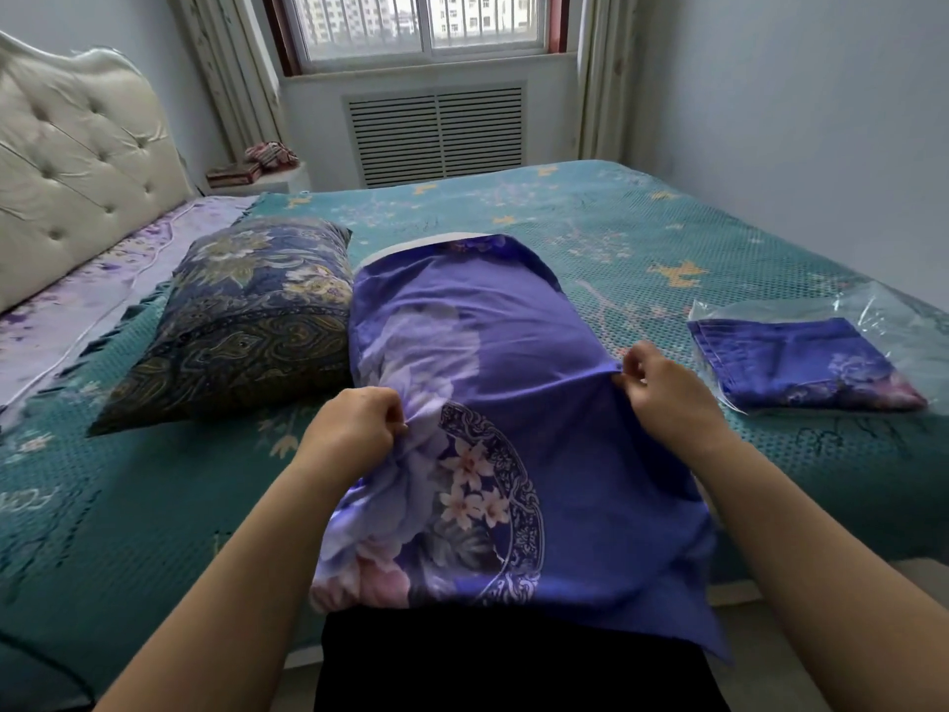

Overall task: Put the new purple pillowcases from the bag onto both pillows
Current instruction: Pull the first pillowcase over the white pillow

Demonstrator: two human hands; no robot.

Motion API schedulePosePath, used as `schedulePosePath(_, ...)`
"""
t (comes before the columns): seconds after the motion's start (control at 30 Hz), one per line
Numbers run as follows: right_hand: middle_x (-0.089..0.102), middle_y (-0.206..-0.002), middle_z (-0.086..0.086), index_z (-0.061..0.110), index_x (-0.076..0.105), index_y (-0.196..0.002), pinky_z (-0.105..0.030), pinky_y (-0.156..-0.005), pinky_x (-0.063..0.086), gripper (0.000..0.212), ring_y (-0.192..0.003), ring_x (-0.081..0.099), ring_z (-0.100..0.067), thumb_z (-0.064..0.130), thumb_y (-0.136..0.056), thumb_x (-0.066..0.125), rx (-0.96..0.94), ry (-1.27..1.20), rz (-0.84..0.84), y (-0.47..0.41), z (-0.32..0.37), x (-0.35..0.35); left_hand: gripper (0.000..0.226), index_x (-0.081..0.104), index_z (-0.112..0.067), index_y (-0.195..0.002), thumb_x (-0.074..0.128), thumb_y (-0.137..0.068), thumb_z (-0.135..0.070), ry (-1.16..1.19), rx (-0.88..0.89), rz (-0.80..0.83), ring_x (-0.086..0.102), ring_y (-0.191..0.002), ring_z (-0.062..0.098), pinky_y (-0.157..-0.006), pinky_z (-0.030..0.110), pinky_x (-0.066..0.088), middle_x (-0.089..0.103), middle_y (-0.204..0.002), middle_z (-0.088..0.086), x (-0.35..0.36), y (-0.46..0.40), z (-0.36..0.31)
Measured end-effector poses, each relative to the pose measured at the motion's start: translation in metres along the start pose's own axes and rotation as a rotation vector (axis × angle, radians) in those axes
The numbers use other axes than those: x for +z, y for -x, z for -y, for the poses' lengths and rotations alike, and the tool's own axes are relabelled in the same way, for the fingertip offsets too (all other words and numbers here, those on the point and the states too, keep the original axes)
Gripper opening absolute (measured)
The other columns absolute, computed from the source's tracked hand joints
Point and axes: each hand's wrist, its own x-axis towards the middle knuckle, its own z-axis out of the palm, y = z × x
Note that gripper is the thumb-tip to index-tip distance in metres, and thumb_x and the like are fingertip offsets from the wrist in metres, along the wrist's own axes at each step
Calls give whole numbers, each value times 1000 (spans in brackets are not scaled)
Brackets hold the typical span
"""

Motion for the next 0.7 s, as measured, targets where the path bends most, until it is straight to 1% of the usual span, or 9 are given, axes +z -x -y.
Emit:
schedulePosePath(0.1,56,-80,-12,19,43,-91,-36,-67,38,9,-80,57,-35,21,-94,51,26,-66,2,-9,4,1,6,67,-20,-78,63,-80,-17,2,-6,-34,60,-87,27,-69,30,44,67,-89,5,-11,-1,-5)
schedulePosePath(0.23,55,-81,-10,18,40,-93,-36,-68,40,10,-77,55,-32,22,-95,49,-7,15,93,-18,1,1,6,63,-16,-78,63,-84,-15,46,-5,3,57,-80,26,-68,31,42,62,-79,5,-20,-6,-1)
schedulePosePath(0.3,55,-82,-10,16,40,-94,-35,-69,38,12,-75,53,-30,22,-95,50,-9,0,134,-25,-3,2,11,55,-15,-77,58,-88,-12,214,-45,9,53,-71,26,-69,36,44,60,-73,9,-13,-17,6)
schedulePosePath(0.4,55,-87,-8,14,44,-95,-30,-71,33,11,-80,52,-25,23,-96,50,-26,-101,200,-34,-2,5,20,49,-14,-76,48,-94,-7,613,-177,-31,43,-66,17,-62,32,38,48,-67,4,3,-31,11)
schedulePosePath(0.5,60,-90,-3,14,55,-96,-27,-70,38,16,-84,55,-19,29,-92,58,-40,-223,434,-38,-4,-1,28,46,-14,-71,44,-98,-8,867,-232,25,40,-68,10,-58,18,34,44,-68,1,12,-37,14)
schedulePosePath(0.57,65,-89,-1,19,63,-93,-26,-72,45,14,-84,59,-16,25,-83,71,-1,-254,642,-39,-8,-8,21,54,-13,-74,58,-92,-22,882,-173,226,45,-67,9,-59,18,38,53,-70,2,9,-35,19)
schedulePosePath(0.6,65,-83,1,23,64,-85,-27,-72,45,12,-83,59,-17,21,-80,75,-18,-186,642,-42,-10,-10,20,57,-13,-75,67,-85,-27,802,-129,332,48,-67,8,-61,20,40,56,-70,1,6,-35,24)
schedulePosePath(0.63,63,-77,2,25,64,-78,-29,-70,42,13,-82,59,-19,20,-78,76,-34,-94,558,-44,-13,-8,22,59,-14,-74,75,-78,-28,662,-84,393,49,-65,6,-61,21,40,58,-68,-2,3,-35,27)
schedulePosePath(0.7,64,-77,-5,21,66,-78,-28,-68,36,6,-83,60,-26,19,-79,71,-7,27,250,-48,-12,0,27,58,-15,-67,81,-71,-28,397,-28,297,50,-60,9,-60,26,39,55,-62,-5,4,-40,27)
